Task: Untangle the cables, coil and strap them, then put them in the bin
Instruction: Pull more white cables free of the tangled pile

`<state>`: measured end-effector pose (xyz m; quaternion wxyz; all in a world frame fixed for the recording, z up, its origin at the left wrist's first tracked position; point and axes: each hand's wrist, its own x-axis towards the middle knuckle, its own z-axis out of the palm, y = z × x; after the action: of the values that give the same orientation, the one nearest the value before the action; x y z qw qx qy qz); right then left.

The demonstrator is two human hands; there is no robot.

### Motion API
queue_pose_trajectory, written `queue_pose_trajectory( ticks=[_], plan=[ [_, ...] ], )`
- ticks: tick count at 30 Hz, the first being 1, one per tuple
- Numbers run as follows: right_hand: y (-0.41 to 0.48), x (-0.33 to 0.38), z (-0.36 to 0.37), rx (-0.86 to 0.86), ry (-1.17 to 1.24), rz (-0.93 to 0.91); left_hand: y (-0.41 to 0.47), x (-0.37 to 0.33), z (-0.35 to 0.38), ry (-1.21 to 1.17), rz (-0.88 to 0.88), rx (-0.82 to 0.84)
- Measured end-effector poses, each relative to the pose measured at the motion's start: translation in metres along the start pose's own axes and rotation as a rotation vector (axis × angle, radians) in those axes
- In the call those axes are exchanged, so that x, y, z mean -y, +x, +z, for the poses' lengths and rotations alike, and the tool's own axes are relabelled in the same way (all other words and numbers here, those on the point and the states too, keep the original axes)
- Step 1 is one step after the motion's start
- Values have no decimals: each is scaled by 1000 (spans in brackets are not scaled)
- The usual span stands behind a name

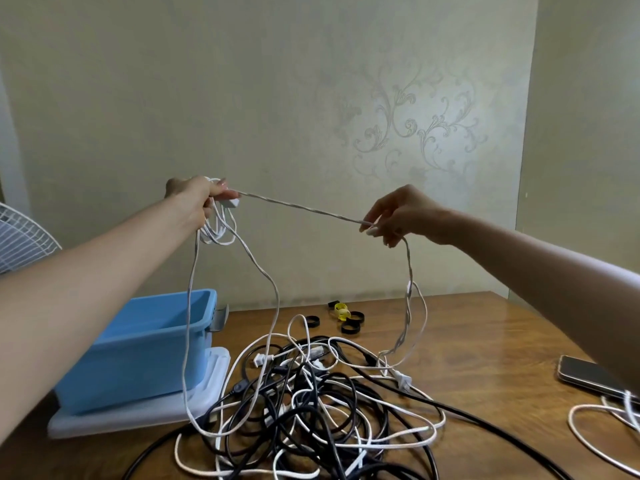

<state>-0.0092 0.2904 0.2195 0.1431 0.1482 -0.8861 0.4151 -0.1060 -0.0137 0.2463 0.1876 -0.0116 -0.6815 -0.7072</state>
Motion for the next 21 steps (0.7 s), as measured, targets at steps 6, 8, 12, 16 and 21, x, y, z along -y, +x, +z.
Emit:
queue_pose_trajectory(
  ticks=[6,8,12,16,21],
  plan=[
    [2,14,-2,-50,3,-49,4,2,-6,-102,-301,178],
    [5,22,-3,-62,49,-54,-5,-2,2,-124,-268,263],
    [10,33,17,51,36,-31,-36,-3,40,-9,18,418],
    [15,35,38,85,39,-59,-74,7,69,166,261,620],
    [12,29,36,29,141,-38,-85,14,73,380,388,691]
  ],
)
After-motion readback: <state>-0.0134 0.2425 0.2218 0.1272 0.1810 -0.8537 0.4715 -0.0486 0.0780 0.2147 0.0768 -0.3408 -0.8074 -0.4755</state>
